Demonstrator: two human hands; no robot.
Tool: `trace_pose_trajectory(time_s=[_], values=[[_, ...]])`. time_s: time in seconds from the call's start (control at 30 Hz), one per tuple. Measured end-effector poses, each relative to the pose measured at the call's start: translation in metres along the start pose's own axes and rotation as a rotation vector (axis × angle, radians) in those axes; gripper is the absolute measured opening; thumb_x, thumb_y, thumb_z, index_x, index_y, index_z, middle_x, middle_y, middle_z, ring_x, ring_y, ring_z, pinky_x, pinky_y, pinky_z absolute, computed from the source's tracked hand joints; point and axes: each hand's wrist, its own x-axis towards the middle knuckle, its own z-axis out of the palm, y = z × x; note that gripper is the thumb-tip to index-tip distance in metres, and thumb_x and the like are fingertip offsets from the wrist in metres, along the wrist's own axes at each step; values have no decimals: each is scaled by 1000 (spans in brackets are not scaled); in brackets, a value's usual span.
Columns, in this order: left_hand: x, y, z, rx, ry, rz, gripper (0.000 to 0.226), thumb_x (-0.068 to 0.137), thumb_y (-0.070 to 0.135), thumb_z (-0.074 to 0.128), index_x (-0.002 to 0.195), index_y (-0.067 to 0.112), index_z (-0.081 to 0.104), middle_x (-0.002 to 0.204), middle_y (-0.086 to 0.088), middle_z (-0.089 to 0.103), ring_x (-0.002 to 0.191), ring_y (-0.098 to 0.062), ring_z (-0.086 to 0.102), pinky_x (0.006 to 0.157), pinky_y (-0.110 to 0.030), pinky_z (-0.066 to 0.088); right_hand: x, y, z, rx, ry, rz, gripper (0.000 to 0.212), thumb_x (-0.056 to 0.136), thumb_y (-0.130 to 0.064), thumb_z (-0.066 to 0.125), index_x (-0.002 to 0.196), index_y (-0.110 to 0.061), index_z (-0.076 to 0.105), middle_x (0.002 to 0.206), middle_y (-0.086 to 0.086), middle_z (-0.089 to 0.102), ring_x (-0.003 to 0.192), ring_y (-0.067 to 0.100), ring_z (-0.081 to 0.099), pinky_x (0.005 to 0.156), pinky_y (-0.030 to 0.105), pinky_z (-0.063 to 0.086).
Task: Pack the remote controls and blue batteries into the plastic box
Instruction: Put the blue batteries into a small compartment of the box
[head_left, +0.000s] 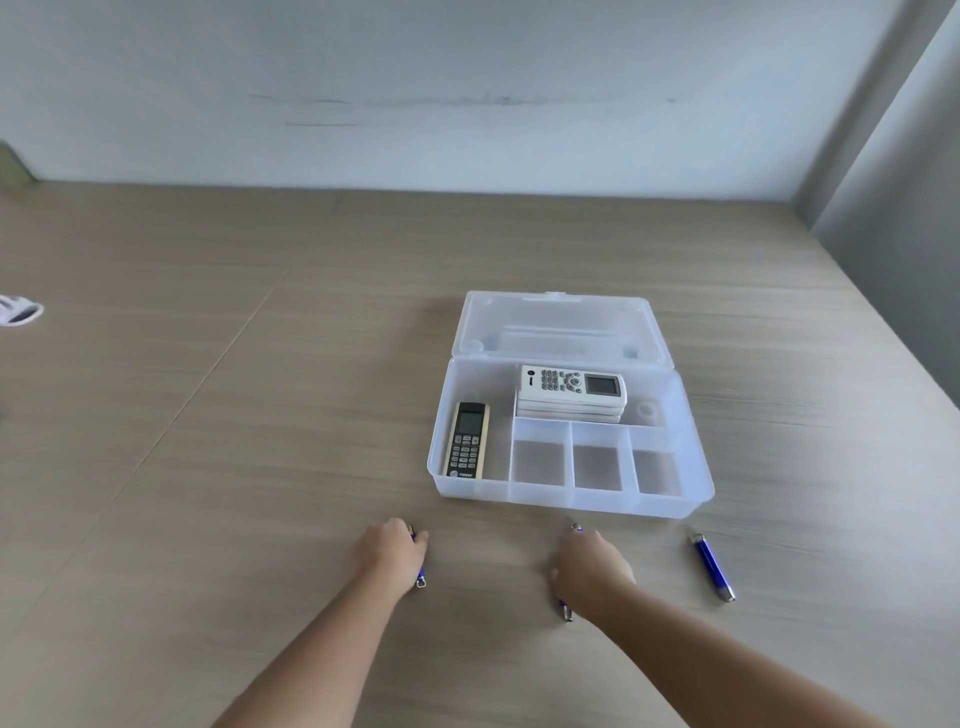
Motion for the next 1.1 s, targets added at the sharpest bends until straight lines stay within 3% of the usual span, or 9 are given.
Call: trace_pose_trajectory(time_s=[0.13, 0.23, 0.33, 0.53, 0.67, 0.8, 0.9, 1.0, 1.1], values=[[0, -1, -16, -88, 68, 4, 28, 93, 29, 45, 80, 10, 60, 95, -11, 70, 89, -31, 65, 69, -29, 46, 2, 2, -8, 208, 69, -17, 29, 72, -13, 56, 51, -13, 36, 47, -2, 39, 41, 13, 39, 37, 18, 28], [6, 5, -52, -294, 262, 78, 31, 92, 28, 51, 67, 10, 47, 73, -12, 61, 67, -31, 52, 59, -31, 40, 4, -1, -34, 380, 149, -95, 40, 71, -17, 62, 48, -15, 29, 48, -1, 30, 41, 16, 25, 38, 19, 22], [9, 30, -92, -512, 386, 221, 33, 89, 25, 56, 68, 1, 48, 64, -12, 64, 54, -25, 52, 53, -32, 41, 2, 0, -67, 532, 222, -156, 37, 71, -13, 62, 48, -16, 34, 50, -1, 36, 47, 20, 33, 43, 20, 31], [-6, 121, -107, -646, 242, 499, 25, 83, 27, 69, 68, 13, 55, 66, -3, 67, 56, -16, 52, 55, -23, 44, 2, 38, -121, 649, 396, -154, 11, 73, -6, 59, 79, -15, 58, 61, -3, 54, 45, 16, 45, 38, 18, 40], [-23, 175, -79, -643, 38, 630, 17, 80, 25, 74, 78, 11, 65, 71, -3, 66, 72, -28, 67, 75, -39, 59, 17, 72, -132, 472, 455, -105, 19, 84, -6, 51, 98, -13, 61, 70, -1, 56, 51, 14, 47, 40, 19, 37], [-22, 200, -57, -627, -46, 649, 20, 78, 26, 75, 81, 8, 69, 70, 0, 64, 68, -20, 62, 78, -41, 58, 33, 96, -127, 330, 396, -77, 23, 90, -4, 40, 100, -7, 60, 84, 4, 58, 52, 9, 46, 39, 13, 35], [-16, 208, -49, -626, -94, 627, 15, 79, 24, 75, 80, 11, 68, 70, 2, 65, 71, -20, 64, 80, -39, 56, 45, 106, -124, 132, 307, -104, 27, 86, 4, 43, 103, -4, 61, 108, 12, 59, 76, 22, 57, 64, 26, 47], [-13, 211, -46, -636, -131, 619, 12, 79, 22, 76, 77, 14, 66, 72, -2, 67, 78, -27, 68, 83, -41, 56, 54, 105, -122, -166, 259, -110, 34, 79, 7, 46, 105, -10, 59, 105, 7, 68, 95, 26, 63, 77, 30, 37], [-10, 212, -45, -660, -147, 601, 12, 78, 21, 78, 79, 13, 68, 77, -5, 70, 85, -31, 71, 84, -41, 58, 63, 97, -121, -358, 282, -127, 29, 73, 8, 49, 91, -15, 48, 95, 7, 72, 89, 27, 60, 82, 33, 29]])
